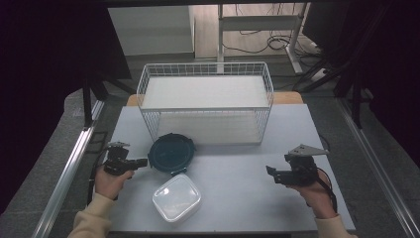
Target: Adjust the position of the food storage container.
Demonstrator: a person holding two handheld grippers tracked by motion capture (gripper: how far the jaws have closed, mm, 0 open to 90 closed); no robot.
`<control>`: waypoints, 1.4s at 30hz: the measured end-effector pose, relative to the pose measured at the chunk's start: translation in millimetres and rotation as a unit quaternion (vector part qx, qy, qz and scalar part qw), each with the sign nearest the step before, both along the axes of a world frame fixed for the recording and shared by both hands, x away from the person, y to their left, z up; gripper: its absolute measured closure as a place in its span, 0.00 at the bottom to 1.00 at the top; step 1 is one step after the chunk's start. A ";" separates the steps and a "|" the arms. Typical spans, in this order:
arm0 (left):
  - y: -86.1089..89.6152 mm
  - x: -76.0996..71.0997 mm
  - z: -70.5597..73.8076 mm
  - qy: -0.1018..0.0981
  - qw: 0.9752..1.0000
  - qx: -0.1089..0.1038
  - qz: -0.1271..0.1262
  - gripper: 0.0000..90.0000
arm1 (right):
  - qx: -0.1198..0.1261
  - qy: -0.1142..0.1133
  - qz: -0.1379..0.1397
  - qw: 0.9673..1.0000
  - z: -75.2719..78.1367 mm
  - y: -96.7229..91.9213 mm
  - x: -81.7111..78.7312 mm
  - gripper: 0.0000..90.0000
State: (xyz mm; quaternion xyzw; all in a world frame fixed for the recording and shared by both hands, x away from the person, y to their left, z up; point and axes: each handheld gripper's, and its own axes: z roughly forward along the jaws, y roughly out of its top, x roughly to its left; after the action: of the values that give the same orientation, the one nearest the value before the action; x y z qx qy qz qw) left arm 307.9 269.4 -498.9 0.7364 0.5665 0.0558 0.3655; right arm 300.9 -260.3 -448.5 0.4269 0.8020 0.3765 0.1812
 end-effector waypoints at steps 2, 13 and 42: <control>-1.8 0.6 1.6 -0.004 1.000 0.009 0.004 1.00 | 0.000 0.000 0.000 1.000 -0.1 -0.3 0.0 0.21; -12.6 6.7 2.0 -0.008 1.000 -0.009 0.003 1.00 | 0.000 -0.002 0.000 1.000 1.2 0.0 -0.5 0.21; -74.5 39.2 5.4 0.013 0.997 -0.033 -0.070 1.00 | -0.003 0.005 0.000 1.000 -3.9 0.8 1.9 0.21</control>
State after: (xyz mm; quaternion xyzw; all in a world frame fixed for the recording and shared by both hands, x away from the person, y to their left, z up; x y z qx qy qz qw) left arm 347.0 194.8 -493.5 0.7627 0.5197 0.0021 0.3850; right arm 302.8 -259.5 -452.4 0.4284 0.8041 0.3715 0.1786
